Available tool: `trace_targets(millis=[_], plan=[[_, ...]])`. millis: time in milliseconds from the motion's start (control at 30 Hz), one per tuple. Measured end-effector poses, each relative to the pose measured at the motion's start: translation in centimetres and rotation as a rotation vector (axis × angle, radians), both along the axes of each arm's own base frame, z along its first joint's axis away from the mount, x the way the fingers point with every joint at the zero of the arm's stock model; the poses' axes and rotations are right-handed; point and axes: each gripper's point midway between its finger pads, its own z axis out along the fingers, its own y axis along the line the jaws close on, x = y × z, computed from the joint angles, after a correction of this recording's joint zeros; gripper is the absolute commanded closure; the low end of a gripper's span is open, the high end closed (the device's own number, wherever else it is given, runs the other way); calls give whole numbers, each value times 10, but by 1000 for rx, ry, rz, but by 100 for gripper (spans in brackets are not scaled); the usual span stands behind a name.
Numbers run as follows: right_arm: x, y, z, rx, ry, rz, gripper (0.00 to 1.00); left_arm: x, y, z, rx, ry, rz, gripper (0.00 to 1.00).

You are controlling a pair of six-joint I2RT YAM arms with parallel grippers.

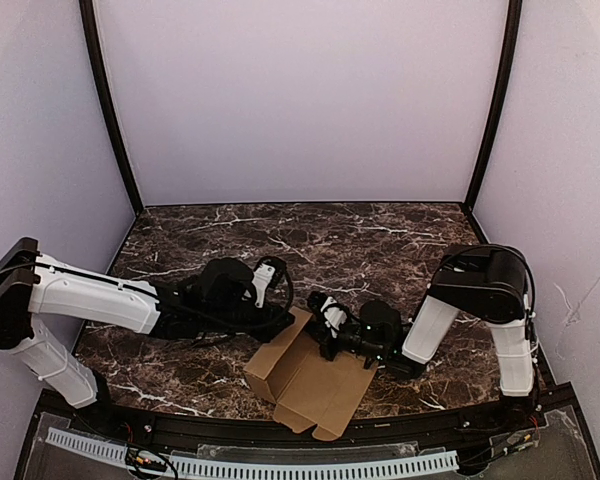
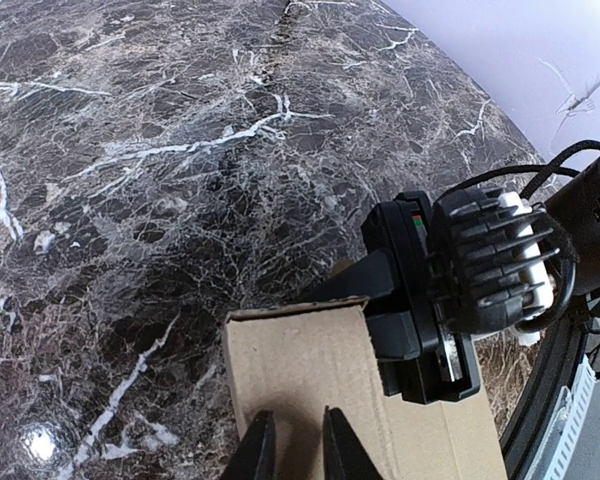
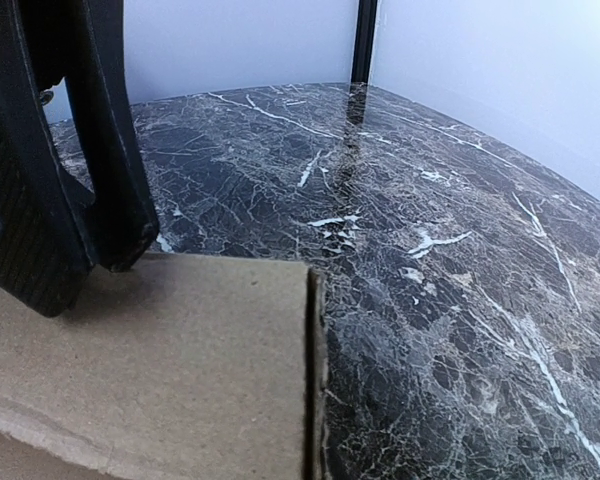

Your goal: Fold the paper box

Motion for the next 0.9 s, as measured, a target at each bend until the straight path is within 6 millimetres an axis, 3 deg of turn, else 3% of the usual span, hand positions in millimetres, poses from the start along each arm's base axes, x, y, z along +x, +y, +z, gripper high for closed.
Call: trace_targets(millis=[267, 367, 667, 833, 900], plan=[[-2, 1, 0, 0, -2, -1, 100, -2, 2, 5, 14, -2, -1, 58], [-2, 2, 2, 4, -6, -3, 92, -3, 11, 1, 54, 3, 11, 52], [-4, 3, 2, -4, -25, -2, 80, -3, 26, -6, 127, 1, 43, 46], [-2, 1, 2, -10, -34, -14, 82, -3, 26, -6, 126, 1, 43, 46], [-1, 1, 2, -12, -37, -20, 100, -3, 26, -6, 126, 2, 42, 45]])
